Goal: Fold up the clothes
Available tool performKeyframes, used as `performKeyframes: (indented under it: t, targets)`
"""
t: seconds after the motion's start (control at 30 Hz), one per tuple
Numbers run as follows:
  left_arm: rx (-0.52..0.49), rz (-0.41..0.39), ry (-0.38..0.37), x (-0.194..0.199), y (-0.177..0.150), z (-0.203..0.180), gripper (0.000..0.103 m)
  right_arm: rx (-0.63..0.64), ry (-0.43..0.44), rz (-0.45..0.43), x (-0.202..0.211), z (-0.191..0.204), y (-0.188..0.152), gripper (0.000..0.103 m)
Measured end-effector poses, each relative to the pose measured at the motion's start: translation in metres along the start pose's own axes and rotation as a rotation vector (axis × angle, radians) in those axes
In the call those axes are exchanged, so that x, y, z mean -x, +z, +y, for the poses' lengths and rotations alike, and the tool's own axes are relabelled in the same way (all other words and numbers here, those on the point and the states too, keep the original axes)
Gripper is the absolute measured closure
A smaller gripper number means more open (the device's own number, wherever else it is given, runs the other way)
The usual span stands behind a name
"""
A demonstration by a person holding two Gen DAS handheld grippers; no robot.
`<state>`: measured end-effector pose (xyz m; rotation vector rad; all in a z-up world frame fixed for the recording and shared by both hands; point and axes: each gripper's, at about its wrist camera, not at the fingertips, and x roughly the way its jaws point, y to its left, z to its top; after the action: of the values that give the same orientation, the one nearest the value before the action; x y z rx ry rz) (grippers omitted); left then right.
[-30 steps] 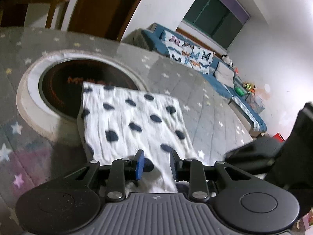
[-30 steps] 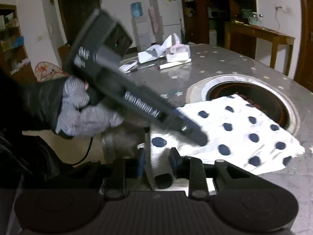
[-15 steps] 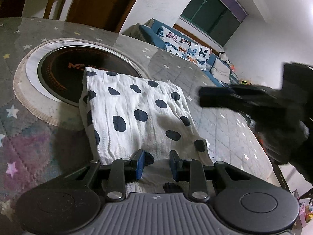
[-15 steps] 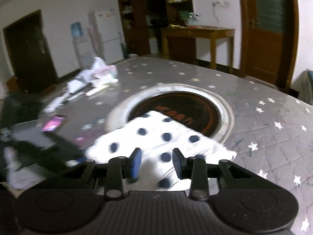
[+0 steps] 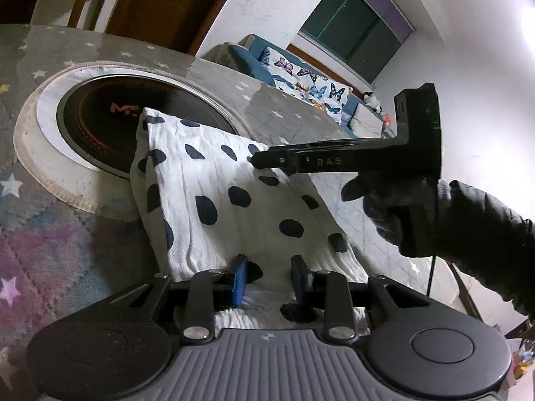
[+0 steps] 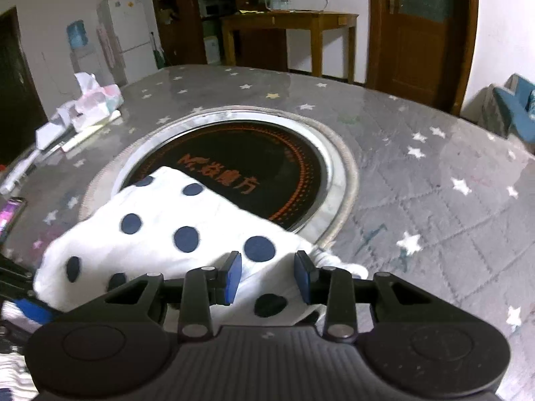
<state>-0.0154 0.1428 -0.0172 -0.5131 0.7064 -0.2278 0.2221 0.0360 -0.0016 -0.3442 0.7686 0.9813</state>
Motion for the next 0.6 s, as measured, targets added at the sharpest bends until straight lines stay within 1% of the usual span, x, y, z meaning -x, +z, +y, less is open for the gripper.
performKeyframes:
  t: [0.2, 0.27, 0.33, 0.43, 0.47, 0.6]
  targets:
    - [0.036, -0.008, -0.032, 0.001, -0.001, 0.008, 0.072, 0.013, -0.048, -0.021, -0.004, 0.0, 0.004, 0.067]
    - [0.045, -0.012, -0.04, 0.002, -0.002, 0.009, 0.072, 0.024, -0.069, -0.027, -0.006, 0.003, 0.006, 0.062]
    - [0.052, -0.017, -0.047, 0.003, -0.003, 0.01, 0.072, 0.023, -0.084, -0.027, -0.008, 0.004, 0.008, 0.059]
    - [0.065, -0.023, -0.058, 0.004, -0.004, 0.013, 0.072, 0.011, -0.112, -0.025, -0.01, 0.002, 0.011, 0.051]
    - [0.067, -0.024, -0.061, 0.004, -0.005, 0.013, 0.072, -0.002, -0.119, -0.02, -0.011, -0.001, 0.012, 0.05]
    - [0.071, -0.025, -0.071, 0.005, -0.005, 0.015, 0.072, -0.048, -0.098, -0.007, -0.013, -0.01, 0.012, 0.05]
